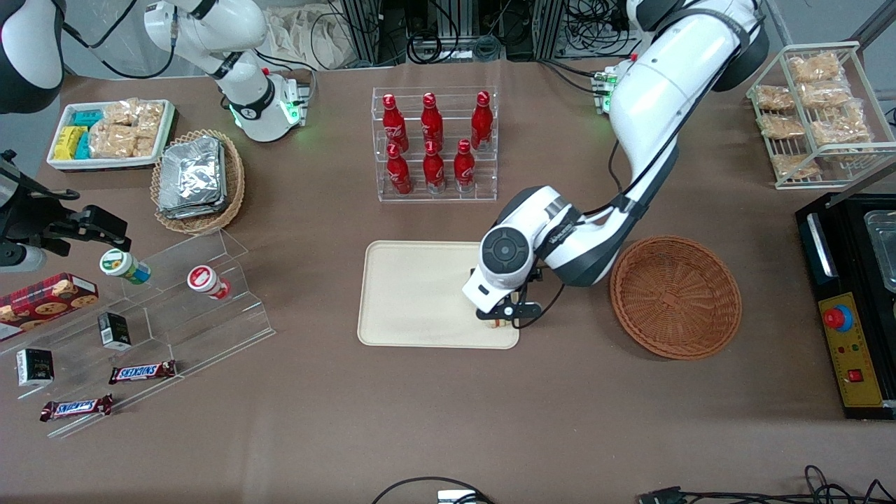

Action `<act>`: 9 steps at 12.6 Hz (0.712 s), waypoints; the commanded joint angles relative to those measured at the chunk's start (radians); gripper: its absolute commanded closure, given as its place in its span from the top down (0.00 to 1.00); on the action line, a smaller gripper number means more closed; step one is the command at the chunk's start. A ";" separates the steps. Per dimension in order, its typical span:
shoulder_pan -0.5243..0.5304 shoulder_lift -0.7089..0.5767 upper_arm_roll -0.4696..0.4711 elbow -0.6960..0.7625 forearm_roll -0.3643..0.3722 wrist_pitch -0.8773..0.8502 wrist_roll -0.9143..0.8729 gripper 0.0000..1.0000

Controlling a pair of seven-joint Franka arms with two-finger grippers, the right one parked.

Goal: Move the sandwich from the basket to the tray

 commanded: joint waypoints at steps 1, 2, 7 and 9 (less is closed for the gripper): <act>0.047 -0.234 -0.002 -0.266 -0.006 0.075 -0.017 1.00; 0.088 -0.303 -0.005 -0.357 -0.006 0.114 -0.017 1.00; 0.139 -0.486 -0.012 -0.457 -0.072 0.093 0.002 1.00; 0.189 -0.519 -0.010 -0.436 -0.089 0.081 0.006 1.00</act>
